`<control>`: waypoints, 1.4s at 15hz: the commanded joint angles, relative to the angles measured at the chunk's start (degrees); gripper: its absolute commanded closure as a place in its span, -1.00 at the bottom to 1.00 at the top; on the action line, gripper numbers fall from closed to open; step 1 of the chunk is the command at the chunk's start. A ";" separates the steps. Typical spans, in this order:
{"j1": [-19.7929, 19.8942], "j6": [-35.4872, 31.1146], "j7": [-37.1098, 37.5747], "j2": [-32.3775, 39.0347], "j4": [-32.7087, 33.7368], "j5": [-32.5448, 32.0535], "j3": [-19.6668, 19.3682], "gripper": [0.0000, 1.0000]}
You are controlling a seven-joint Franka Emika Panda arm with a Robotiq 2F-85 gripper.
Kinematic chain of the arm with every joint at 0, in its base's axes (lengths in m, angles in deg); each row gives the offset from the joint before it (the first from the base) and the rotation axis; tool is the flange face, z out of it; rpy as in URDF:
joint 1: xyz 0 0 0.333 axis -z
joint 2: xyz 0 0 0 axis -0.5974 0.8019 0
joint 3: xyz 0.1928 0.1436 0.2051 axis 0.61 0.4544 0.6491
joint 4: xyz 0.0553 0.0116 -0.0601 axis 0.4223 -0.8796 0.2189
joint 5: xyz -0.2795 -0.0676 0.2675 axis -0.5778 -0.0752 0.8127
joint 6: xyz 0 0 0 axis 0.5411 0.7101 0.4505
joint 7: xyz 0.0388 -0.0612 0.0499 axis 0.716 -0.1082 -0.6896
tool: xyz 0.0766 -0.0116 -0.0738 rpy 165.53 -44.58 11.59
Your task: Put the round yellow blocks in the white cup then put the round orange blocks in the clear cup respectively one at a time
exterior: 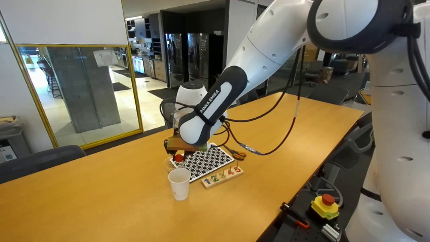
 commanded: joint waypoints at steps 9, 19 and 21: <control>-1.03 7.46 -6.44 7.29 10.65 6.86 -1.03 -0.96; -0.71 36.90 -18.34 -10.73 -0.38 4.63 0.80 -1.00; -0.87 39.29 -18.10 -16.59 -4.73 2.87 1.28 -1.00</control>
